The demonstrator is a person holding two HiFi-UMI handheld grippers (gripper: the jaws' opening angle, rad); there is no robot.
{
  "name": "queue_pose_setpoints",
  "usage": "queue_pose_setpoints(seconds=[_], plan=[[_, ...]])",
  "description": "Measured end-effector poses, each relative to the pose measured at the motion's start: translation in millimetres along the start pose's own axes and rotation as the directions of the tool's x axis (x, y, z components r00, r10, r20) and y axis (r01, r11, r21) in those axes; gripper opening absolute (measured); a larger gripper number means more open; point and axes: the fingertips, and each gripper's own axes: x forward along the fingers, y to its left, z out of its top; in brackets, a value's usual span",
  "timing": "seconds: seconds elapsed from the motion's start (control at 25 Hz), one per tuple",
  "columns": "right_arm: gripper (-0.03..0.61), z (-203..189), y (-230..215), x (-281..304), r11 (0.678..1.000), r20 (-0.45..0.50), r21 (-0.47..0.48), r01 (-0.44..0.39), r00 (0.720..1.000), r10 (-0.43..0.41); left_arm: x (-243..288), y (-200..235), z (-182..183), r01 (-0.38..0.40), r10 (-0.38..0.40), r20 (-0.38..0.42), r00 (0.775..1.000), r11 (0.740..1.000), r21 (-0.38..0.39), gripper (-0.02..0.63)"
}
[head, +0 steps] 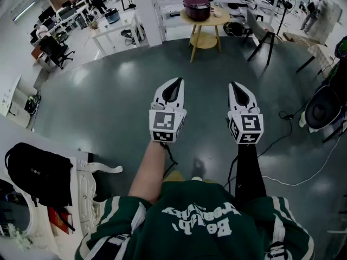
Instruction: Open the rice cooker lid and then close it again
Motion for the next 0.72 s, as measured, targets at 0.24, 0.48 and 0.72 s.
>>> queue_pose_setpoints(seconds=[0.24,0.48,0.72], plan=[[0.005,-1,-4,2,1.0,0.013,0.018,0.005,1.0,-0.005,5,4,0,0.004,-0.004,-0.008,1.0,1.0,0.005,0.0],[0.005,-6,-17,24,1.0,0.016,0.027,0.016,1.0,-0.017,28,15,-11,0.002,-0.002,-0.019,1.0,1.0,-0.012,0.0],[0.005,-17,-37,70,0.999,0.02,0.024,0.036,0.999,-0.036,77,35,-28,0.012,-0.013,-0.02,1.0,1.0,-0.02,0.0]])
